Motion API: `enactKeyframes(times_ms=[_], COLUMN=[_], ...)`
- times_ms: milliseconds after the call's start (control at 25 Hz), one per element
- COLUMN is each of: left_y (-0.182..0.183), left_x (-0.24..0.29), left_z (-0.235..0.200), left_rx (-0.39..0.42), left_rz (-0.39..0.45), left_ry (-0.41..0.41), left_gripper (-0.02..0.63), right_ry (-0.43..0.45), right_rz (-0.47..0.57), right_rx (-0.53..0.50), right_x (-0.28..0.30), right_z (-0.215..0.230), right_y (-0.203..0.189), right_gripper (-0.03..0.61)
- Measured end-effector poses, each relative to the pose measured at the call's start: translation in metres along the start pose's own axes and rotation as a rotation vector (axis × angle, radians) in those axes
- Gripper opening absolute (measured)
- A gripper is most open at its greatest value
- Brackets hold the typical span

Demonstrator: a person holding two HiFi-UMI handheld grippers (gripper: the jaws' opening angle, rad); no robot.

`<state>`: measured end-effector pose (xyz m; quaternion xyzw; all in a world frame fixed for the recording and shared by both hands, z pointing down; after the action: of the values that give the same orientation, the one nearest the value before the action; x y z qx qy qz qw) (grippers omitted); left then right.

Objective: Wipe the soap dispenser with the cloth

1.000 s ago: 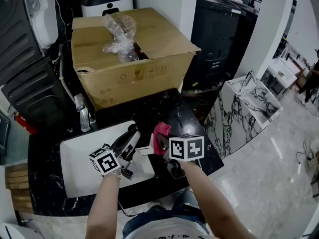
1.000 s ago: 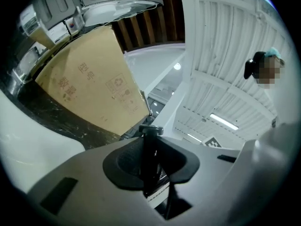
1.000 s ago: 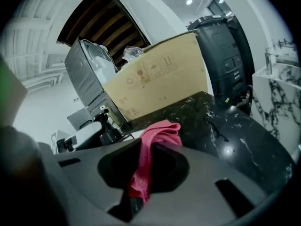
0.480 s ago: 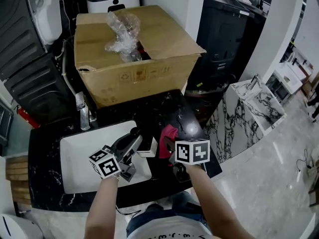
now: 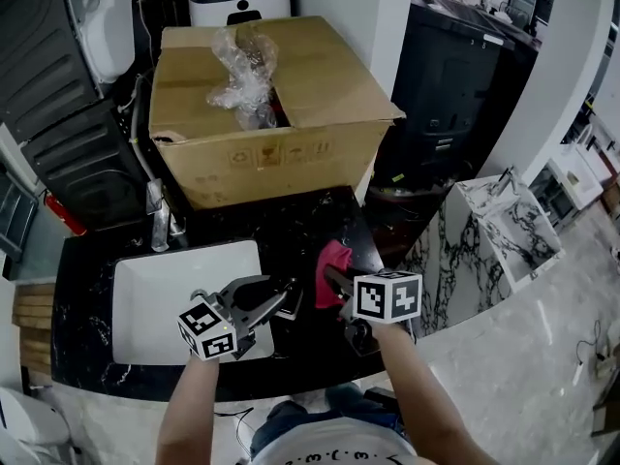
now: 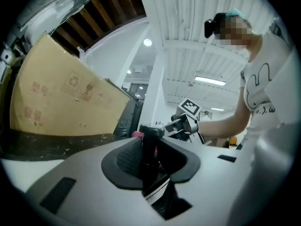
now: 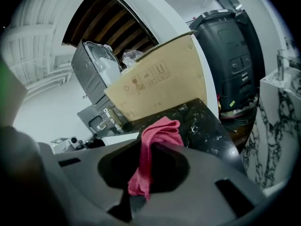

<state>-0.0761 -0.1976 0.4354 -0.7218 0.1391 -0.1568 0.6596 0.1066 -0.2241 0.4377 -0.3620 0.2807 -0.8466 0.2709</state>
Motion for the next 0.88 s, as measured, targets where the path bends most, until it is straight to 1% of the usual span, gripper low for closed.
enactKeyframes(times_ms=[80, 240, 320, 400, 560, 680, 720, 760, 800, 840, 880], left_y=[0.0, 0.002, 0.003, 0.003, 0.0, 0.001, 0.002, 0.003, 0.004, 0.004, 0.004], left_x=[0.002, -0.001, 0.0, 0.005, 0.02, 0.026, 0.026, 0.028, 0.029, 0.032, 0.034], left_z=[0.006, 0.015, 0.022, 0.03, 0.038, 0.036, 0.035, 0.034, 0.033, 0.033, 0.033], left_rx=[0.052, 0.131, 0.162, 0.163, 0.112, 0.081, 0.069, 0.056, 0.048, 0.045, 0.047], left_rz=[-0.027, -0.082, -0.112, -0.128, -0.164, -0.177, -0.182, -0.192, -0.203, -0.209, -0.209], left_ry=[0.097, 0.373, 0.498, 0.607, 0.796, 0.934, 0.973, 1.0, 1.009, 1.001, 0.977], left_gripper=[0.103, 0.176, 0.181, 0.181, 0.179, 0.167, 0.158, 0.135, 0.105, 0.106, 0.104], right_ry=[0.024, 0.058, 0.08, 0.108, 0.149, 0.17, 0.174, 0.177, 0.179, 0.182, 0.185], right_rz=[-0.002, 0.001, 0.009, 0.012, -0.004, -0.029, -0.039, -0.05, -0.06, -0.068, -0.074], right_rx=[0.021, 0.009, 0.012, 0.029, 0.023, 0.013, 0.01, 0.006, 0.003, 0.002, 0.001], right_x=[-0.002, -0.005, -0.006, -0.007, -0.007, -0.008, -0.009, -0.01, -0.011, -0.011, -0.011], right_z=[0.005, 0.01, 0.012, 0.014, 0.016, 0.02, 0.022, 0.025, 0.027, 0.029, 0.03], right_y=[0.002, 0.01, 0.015, 0.018, 0.023, 0.023, 0.023, 0.022, 0.022, 0.021, 0.021], right_gripper=[0.049, 0.049, 0.049, 0.049, 0.049, 0.049, 0.049, 0.049, 0.049, 0.049, 0.049])
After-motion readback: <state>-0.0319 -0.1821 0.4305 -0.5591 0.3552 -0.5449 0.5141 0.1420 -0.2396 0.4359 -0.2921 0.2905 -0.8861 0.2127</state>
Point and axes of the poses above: the fingertips, and each gripper's own axes: x forward along the fingers, z to its right, y out of its top, the point moved 6 cm from there along -x, backward along the fingers, and after that the axes turned 8 degrees about x, right-handed, at the moved point
